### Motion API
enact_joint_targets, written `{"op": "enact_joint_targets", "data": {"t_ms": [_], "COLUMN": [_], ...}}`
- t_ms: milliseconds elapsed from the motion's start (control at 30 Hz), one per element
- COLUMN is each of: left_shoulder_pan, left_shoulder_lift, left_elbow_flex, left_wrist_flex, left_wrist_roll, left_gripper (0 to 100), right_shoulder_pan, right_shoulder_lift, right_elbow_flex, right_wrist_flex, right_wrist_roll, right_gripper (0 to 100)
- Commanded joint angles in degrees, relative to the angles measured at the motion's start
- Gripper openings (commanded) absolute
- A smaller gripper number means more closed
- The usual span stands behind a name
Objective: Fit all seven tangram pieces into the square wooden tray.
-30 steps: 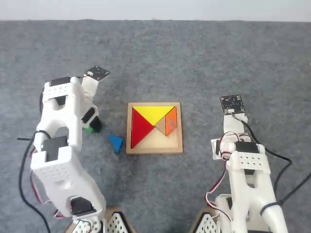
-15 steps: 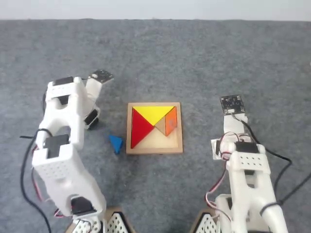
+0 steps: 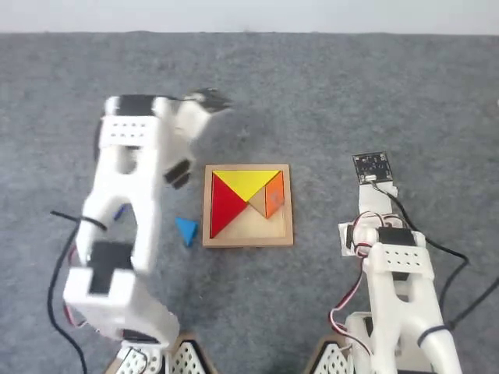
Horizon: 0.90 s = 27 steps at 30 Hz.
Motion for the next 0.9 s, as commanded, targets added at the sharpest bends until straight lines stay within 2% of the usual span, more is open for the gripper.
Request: {"op": "enact_joint_targets", "data": {"t_ms": [0,100,200,467,733,867], "left_shoulder_pan": [13.5,20.0,24.0,28.2,28.6,28.2], "left_shoulder_lift": [-9.6,-9.5,-9.5,-9.5,-9.5,-9.5], "left_elbow_flex": [1.5,5.9,12.3,25.5,27.0,27.0], "left_wrist_flex": [1.8,-3.5,-11.2,-21.8,-24.5,-24.5], "left_wrist_roll": [1.3,5.5,6.8,7.7,14.3,15.5], "left_gripper": [1,1,1,2,14,15], "right_shoulder_pan": [4.7,9.1,9.6,9.5,9.5,9.5], "right_shoulder_lift": [-0.4,-0.4,-0.4,-0.4,-0.4,-0.4], "right_elbow_flex": [-1.8,-2.9,-3.1,-3.2,-3.2,-3.2], "right_wrist_flex": [-0.9,-0.6,-0.7,-1.1,-1.1,-1.1], "right_wrist_roll": [0.4,0.4,0.3,0.4,0.4,0.4], "right_gripper": [24.1,24.1,24.1,24.1,24.1,24.1]}}
